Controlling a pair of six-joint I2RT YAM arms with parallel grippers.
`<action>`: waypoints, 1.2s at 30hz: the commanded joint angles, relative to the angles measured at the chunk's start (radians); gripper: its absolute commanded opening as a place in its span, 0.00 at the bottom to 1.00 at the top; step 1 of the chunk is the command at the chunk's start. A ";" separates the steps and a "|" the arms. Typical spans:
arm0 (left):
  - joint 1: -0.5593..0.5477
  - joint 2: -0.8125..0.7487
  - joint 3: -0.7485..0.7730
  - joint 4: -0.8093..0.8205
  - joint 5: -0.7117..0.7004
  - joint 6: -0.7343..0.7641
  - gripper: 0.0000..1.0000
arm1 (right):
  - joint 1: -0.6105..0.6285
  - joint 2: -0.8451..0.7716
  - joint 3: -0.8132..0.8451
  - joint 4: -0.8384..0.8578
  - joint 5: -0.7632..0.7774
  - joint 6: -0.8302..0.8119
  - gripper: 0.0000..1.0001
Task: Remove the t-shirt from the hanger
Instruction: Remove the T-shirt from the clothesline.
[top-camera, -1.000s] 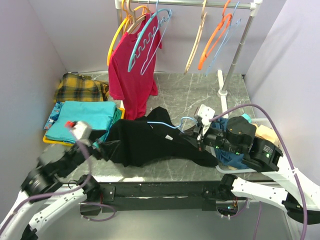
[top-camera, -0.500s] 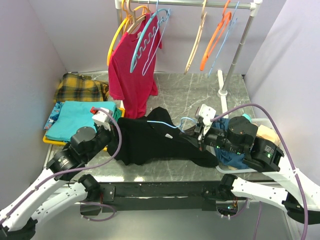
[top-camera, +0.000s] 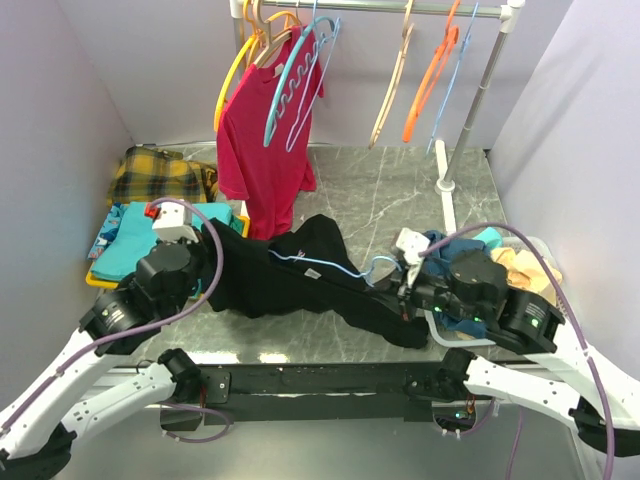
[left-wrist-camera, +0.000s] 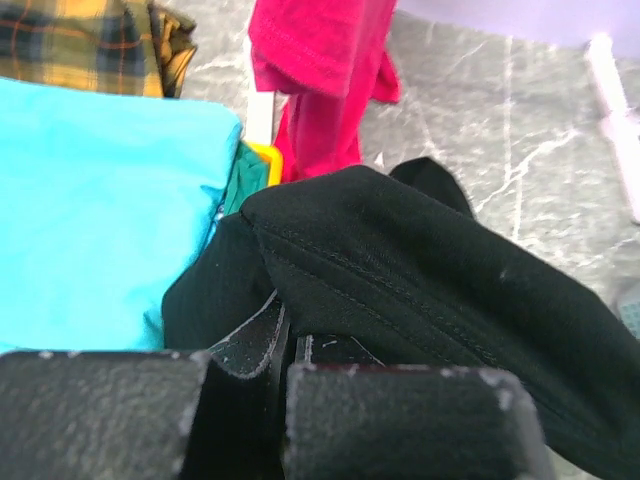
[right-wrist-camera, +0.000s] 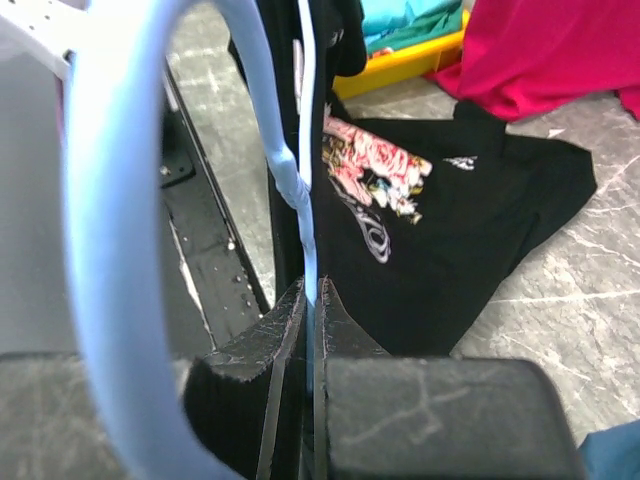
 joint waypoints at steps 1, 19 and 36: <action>0.011 0.030 0.045 -0.048 -0.206 -0.019 0.01 | -0.003 -0.110 0.021 -0.082 0.016 0.045 0.00; 0.013 0.003 -0.075 0.016 -0.063 -0.006 0.01 | -0.003 -0.268 0.109 -0.100 0.024 0.058 0.00; 0.013 -0.175 0.020 0.029 0.371 0.242 0.73 | -0.003 0.290 0.125 -0.025 -0.047 -0.029 0.00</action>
